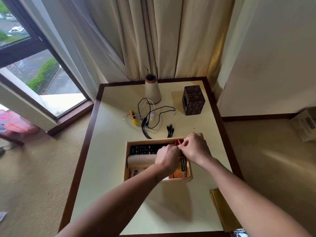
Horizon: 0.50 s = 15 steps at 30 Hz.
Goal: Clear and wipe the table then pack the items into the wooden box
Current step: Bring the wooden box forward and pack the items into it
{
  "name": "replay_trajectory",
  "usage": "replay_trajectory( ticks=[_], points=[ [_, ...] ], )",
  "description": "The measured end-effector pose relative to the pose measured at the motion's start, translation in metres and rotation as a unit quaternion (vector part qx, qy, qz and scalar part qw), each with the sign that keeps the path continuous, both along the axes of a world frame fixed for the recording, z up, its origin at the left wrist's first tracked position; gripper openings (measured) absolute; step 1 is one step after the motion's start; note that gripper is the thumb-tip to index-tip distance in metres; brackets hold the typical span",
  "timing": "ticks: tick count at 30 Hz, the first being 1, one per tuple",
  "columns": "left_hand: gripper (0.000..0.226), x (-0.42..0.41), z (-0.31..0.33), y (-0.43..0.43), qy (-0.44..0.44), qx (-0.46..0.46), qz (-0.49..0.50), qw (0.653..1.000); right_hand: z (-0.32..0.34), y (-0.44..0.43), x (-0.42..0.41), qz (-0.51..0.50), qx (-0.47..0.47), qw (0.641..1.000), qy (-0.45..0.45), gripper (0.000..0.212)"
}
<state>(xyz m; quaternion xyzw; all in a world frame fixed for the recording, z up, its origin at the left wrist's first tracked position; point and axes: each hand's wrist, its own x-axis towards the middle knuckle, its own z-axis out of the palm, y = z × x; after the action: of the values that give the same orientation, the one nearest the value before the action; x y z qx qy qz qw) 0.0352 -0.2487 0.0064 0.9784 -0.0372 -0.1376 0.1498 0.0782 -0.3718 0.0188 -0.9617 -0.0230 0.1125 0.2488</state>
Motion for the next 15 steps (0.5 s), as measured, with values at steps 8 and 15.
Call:
replay_trajectory(
  ticks=[8,15],
  points=[
    [0.016,-0.011,0.0,0.001,0.026,0.034,-0.095,0.995,-0.003,0.006,-0.008,-0.061,0.002,0.998,-0.024,0.013],
    [0.009,-0.009,0.002,0.005,0.059,0.084,-0.168,0.98,0.003,0.015,0.002,-0.105,-0.01,0.994,0.035,0.015]
  ],
)
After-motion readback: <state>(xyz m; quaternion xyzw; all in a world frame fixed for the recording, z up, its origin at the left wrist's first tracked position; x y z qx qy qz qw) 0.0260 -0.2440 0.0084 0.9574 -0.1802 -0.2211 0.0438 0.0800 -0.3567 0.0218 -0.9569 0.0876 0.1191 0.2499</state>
